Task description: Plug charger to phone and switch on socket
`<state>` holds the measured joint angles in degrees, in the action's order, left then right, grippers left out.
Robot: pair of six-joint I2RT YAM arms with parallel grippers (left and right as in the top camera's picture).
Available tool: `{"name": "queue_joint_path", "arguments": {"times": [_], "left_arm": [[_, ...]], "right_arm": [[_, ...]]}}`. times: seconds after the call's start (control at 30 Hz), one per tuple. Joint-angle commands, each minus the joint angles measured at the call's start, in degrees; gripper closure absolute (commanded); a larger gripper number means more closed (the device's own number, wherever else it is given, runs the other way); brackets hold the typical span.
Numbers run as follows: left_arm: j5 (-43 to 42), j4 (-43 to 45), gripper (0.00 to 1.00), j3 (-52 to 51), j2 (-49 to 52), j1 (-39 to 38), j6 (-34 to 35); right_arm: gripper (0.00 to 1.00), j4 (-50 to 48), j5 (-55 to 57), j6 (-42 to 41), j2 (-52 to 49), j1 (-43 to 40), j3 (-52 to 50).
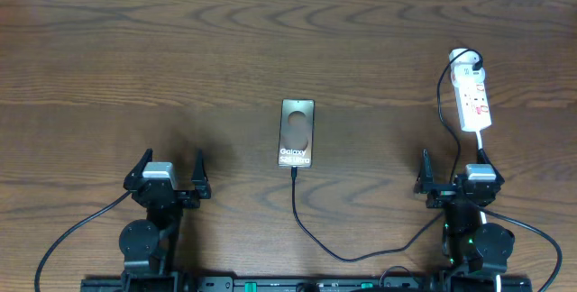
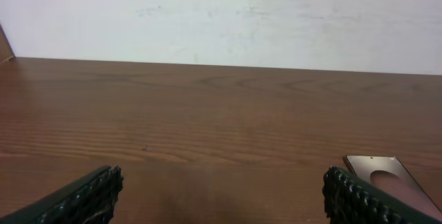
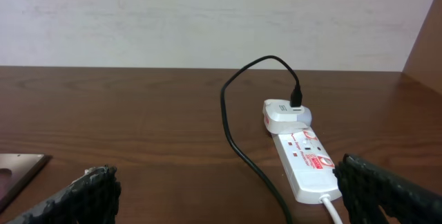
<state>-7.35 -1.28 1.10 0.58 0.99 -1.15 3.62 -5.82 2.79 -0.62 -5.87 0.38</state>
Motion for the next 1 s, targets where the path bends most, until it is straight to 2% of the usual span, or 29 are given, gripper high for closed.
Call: {"name": "queue_joint_path", "arguments": {"times": [0.0, 0.97], "left_arm": [[-0.6, -2.3, 0.06, -0.9, -0.5, -0.2, -1.3], [0.1, -2.3, 0.06, -0.9, -0.3, -0.1, -1.4]], "right_arm": [[0.01, 0.1, -0.5, 0.7, 0.3, 0.3, -0.1], [0.01, 0.1, -0.5, 0.7, 0.3, 0.3, -0.1]]}}
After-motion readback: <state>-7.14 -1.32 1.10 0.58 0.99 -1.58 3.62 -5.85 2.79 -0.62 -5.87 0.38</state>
